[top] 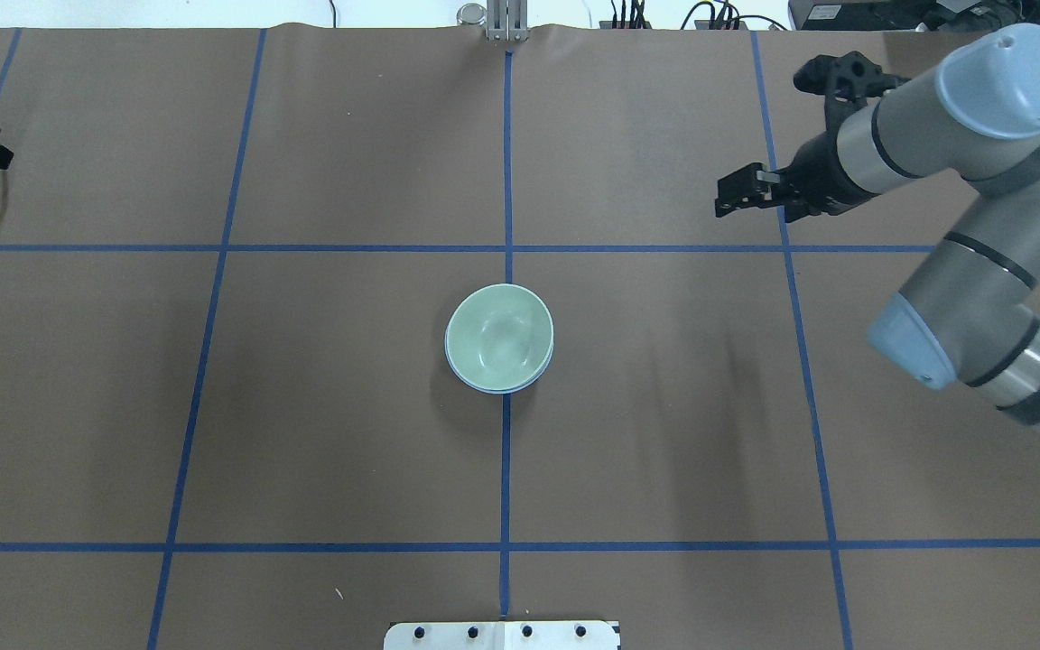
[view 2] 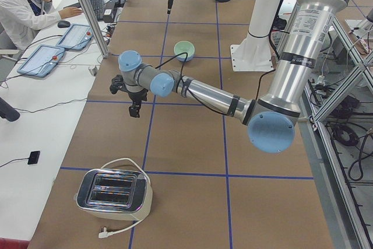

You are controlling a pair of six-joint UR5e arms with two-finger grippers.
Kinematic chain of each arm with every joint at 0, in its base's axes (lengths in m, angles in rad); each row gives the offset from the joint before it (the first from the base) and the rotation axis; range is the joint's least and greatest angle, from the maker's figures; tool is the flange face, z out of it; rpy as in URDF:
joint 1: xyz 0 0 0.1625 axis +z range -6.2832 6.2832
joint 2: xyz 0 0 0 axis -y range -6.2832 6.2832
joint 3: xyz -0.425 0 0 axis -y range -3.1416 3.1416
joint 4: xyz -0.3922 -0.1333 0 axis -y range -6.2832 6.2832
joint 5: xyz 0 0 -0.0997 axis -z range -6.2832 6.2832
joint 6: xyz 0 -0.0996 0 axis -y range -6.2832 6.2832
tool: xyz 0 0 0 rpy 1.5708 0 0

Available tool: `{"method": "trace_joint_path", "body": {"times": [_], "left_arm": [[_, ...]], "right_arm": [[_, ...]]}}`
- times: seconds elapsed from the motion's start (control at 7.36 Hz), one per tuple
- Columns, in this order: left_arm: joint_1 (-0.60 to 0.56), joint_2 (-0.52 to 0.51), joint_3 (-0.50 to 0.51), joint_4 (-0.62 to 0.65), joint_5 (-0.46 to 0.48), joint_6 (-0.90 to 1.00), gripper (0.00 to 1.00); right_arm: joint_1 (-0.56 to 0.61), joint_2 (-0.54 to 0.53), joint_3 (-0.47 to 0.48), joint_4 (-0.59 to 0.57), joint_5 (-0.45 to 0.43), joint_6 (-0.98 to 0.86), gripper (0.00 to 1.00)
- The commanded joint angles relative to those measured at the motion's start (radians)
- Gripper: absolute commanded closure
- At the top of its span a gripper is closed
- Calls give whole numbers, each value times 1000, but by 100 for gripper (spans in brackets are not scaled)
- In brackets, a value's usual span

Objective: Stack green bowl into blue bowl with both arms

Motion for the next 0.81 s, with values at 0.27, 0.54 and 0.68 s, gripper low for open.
{"method": "trace_joint_path", "body": {"times": [0.27, 0.54, 0.68], "left_arm": [[-87, 59, 6, 182, 5, 264, 2], [-96, 78, 9, 182, 1, 295, 2], [-122, 101, 21, 173, -2, 301, 2]], "right_arm": [[80, -250, 169, -203, -46, -260, 0], [172, -396, 166, -192, -22, -417, 0], [267, -398, 131, -206, 65, -418, 0]]}}
